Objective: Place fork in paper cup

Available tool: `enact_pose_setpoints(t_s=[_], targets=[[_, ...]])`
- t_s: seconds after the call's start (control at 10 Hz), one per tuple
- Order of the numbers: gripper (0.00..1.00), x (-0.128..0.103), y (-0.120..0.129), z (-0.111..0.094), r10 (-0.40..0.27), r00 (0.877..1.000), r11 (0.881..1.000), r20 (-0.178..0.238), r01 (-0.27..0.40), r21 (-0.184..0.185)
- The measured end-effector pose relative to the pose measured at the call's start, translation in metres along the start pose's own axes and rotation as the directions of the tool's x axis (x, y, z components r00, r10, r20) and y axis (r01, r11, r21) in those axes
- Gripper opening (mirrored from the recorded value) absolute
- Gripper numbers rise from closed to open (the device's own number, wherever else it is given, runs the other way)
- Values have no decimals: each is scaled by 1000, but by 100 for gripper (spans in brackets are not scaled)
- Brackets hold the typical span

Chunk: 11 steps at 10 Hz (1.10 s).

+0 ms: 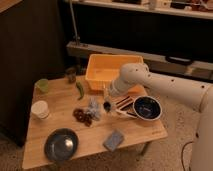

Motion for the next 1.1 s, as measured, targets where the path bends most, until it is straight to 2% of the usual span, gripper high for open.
enact_pose_setpoints(t_s=[0.4, 0.5, 0.7, 0.9, 1.1], targets=[[20, -32, 60, 9, -74, 997, 992, 13, 75, -104], [20, -41, 84, 16, -95, 995, 981, 9, 95, -169], [20, -50, 110, 22, -120, 993, 962, 12, 119, -245], [20, -54, 123, 16, -143, 989, 951, 34, 147, -272], [20, -56, 139, 12, -182, 981, 940, 69, 194, -282]])
